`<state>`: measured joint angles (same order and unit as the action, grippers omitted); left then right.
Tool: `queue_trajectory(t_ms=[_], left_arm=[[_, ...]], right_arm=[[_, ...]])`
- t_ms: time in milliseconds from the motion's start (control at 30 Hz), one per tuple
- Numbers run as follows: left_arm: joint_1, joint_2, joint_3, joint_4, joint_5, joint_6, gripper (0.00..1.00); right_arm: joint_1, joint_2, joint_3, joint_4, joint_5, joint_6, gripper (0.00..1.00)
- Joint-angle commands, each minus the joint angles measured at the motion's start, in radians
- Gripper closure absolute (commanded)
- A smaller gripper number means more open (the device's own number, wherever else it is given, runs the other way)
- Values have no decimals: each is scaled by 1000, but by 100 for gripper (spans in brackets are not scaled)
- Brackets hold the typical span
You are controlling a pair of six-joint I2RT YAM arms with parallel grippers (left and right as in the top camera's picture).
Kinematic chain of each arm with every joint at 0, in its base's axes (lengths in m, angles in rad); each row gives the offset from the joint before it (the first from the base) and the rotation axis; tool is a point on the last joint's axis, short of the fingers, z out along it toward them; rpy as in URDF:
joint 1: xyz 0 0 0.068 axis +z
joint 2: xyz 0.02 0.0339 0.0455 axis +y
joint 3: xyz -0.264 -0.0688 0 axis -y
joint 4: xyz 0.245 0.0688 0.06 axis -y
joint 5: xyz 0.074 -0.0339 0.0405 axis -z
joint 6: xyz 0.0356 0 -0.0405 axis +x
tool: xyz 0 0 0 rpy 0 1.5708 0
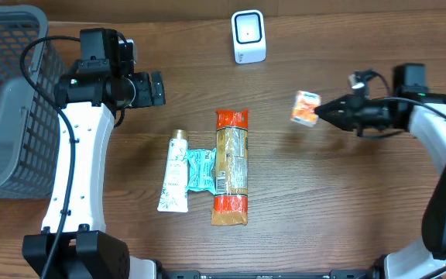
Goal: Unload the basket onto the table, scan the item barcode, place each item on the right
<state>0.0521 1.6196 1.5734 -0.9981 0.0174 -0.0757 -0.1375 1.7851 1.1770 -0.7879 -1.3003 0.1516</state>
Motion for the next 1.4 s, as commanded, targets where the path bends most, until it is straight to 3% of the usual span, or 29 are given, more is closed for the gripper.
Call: queue_trajectory(t_ms=[0, 133, 500, 967, 1267, 1367], left_arm=[[-13, -5, 11, 3, -6, -14, 0], [-13, -5, 11, 3, -6, -14, 0], [-13, -5, 11, 3, -6, -14, 0], [-13, -5, 11, 3, -6, -14, 0], [-13, -5, 11, 3, -6, -14, 0], [-13, -5, 11, 3, -6, -14, 0]], right_arm=[[-57, -8, 2, -84, -244, -256, 96], [-82, -9, 2, -187, -270, -337, 96], [-16, -123, 2, -325, -270, -391, 96], [25, -425, 58, -306, -270, -284, 96], [25, -449, 58, -269, -267, -287, 96], [25, -449, 58, -227, -127, -315, 96]])
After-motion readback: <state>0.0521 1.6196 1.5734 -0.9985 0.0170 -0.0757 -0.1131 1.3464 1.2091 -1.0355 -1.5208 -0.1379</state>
